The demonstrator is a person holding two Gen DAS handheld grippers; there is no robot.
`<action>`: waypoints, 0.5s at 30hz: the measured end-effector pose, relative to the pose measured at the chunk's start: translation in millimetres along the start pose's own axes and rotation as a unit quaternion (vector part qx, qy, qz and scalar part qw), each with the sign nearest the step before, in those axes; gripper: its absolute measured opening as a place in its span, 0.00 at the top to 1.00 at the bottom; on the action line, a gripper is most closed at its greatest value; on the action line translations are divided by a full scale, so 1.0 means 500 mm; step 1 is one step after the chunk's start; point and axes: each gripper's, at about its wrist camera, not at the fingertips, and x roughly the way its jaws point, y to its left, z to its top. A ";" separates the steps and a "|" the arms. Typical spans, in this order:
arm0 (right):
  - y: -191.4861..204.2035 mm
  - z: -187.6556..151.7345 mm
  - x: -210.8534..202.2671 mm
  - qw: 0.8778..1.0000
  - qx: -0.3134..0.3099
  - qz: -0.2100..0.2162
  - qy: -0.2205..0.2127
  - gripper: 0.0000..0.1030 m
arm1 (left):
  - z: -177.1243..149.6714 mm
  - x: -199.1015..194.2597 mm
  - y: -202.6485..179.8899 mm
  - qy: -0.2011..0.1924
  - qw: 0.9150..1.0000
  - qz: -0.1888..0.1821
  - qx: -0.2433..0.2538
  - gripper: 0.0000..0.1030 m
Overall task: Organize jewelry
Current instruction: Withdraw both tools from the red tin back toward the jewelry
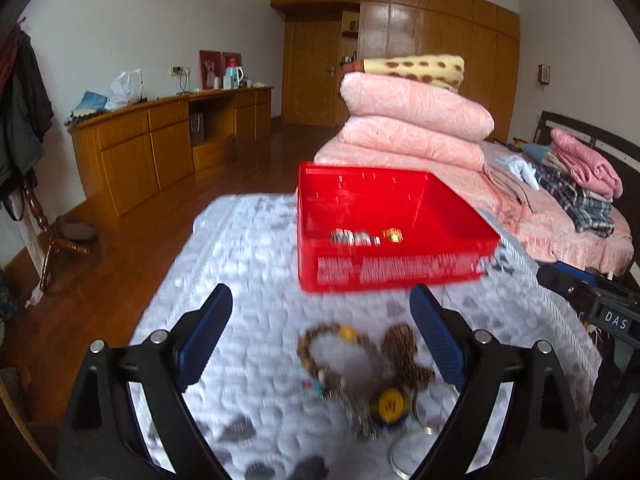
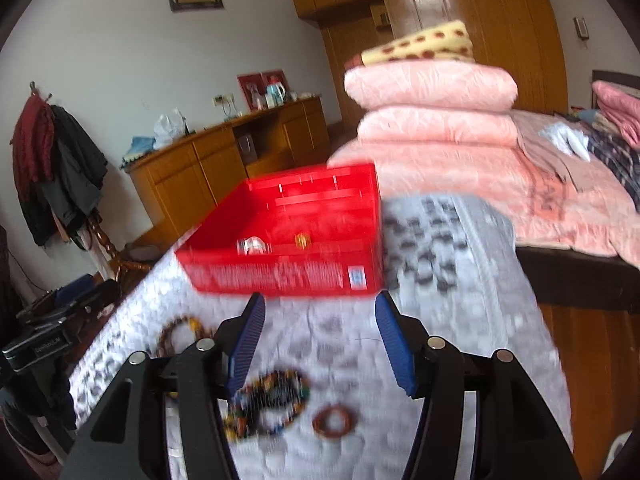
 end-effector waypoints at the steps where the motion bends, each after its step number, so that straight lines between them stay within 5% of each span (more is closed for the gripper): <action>1: -0.002 -0.012 0.000 1.000 0.001 -0.002 0.009 0.45 | -0.012 0.000 -0.001 0.008 1.000 0.001 0.000 0.15; 15: -0.025 -0.114 0.010 0.995 0.021 -0.018 0.091 0.48 | -0.147 -0.007 -0.077 0.098 0.995 -0.026 0.006 0.16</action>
